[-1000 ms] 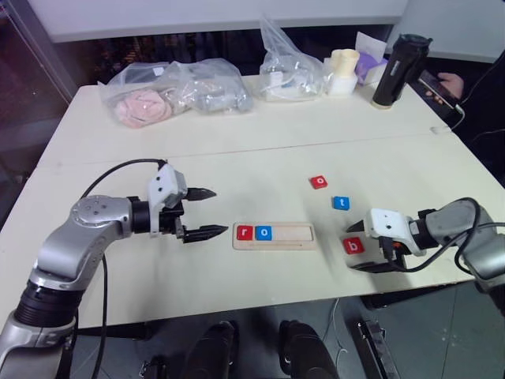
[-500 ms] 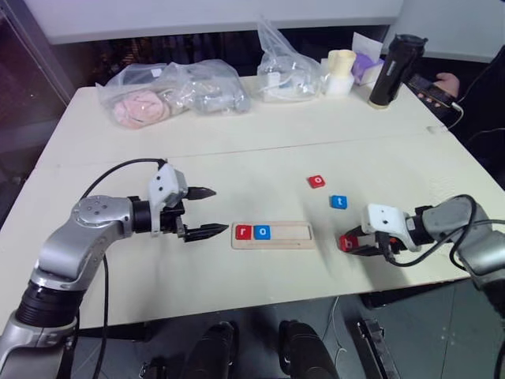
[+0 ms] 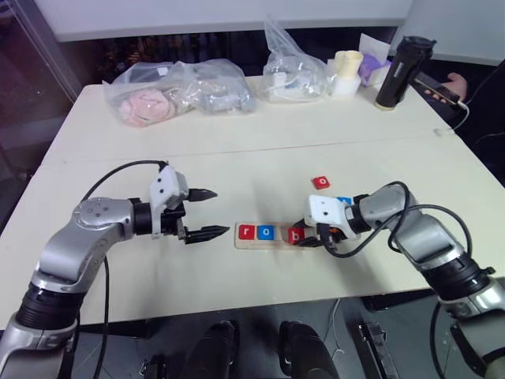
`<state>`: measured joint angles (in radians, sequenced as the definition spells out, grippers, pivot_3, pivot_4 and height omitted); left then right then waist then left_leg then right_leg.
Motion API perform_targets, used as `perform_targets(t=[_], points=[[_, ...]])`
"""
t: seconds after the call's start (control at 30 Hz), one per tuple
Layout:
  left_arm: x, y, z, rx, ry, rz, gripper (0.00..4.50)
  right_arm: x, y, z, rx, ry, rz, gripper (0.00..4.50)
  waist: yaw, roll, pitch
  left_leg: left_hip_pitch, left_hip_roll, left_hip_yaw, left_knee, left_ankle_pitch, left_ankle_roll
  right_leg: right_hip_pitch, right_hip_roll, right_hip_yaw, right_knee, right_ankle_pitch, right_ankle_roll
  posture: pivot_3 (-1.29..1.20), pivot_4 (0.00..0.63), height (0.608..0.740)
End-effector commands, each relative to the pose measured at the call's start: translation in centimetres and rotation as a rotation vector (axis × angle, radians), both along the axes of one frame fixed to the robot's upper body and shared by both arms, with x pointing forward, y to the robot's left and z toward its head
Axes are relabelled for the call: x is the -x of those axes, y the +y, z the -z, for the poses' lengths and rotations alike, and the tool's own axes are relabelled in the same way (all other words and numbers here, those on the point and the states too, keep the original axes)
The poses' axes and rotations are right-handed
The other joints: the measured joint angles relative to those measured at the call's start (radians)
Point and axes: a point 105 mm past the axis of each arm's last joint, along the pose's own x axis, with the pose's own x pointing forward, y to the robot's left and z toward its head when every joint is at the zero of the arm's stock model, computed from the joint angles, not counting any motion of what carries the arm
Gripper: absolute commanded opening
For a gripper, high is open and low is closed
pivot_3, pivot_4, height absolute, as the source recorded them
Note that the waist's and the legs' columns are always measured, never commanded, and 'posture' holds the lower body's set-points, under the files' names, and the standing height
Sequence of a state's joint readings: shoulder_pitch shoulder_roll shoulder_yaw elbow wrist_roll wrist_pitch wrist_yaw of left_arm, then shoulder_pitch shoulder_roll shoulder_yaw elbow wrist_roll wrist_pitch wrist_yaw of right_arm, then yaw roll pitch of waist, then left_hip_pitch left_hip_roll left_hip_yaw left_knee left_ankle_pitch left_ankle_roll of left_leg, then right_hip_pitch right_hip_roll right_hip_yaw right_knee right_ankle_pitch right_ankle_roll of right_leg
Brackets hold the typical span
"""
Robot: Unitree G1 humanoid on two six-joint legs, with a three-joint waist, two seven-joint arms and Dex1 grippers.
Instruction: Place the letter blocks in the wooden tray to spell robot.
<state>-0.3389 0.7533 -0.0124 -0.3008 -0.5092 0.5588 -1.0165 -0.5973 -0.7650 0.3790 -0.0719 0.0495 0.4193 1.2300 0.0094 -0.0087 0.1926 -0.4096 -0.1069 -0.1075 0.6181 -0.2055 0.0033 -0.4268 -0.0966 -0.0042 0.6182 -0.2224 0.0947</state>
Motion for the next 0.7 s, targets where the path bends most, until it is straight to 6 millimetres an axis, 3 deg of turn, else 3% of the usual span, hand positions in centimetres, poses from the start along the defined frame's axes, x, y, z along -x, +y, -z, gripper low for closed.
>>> perform_targets(t=[0.03,0.7], points=[[0.4,0.0,-1.0,0.004,-0.048,-0.001,4.5,-0.4,1.0,-0.7,-0.01,-0.04,-0.017,1.13,0.0,0.0,0.0,0.0,0.0,0.0,0.0,0.0,0.0,0.0,0.0,0.0,0.0,0.0,0.0,0.0,0.15,0.74],[0.5,0.1,-1.0,0.011,-0.049,-0.032,4.5,-1.5,2.6,-0.1,-0.013,-0.036,-0.037,1.13,0.0,0.0,0.0,0.0,0.0,0.0,0.0,0.0,-0.001,0.0,0.001,0.0,0.001,0.0,0.0,0.0,0.15,0.74]])
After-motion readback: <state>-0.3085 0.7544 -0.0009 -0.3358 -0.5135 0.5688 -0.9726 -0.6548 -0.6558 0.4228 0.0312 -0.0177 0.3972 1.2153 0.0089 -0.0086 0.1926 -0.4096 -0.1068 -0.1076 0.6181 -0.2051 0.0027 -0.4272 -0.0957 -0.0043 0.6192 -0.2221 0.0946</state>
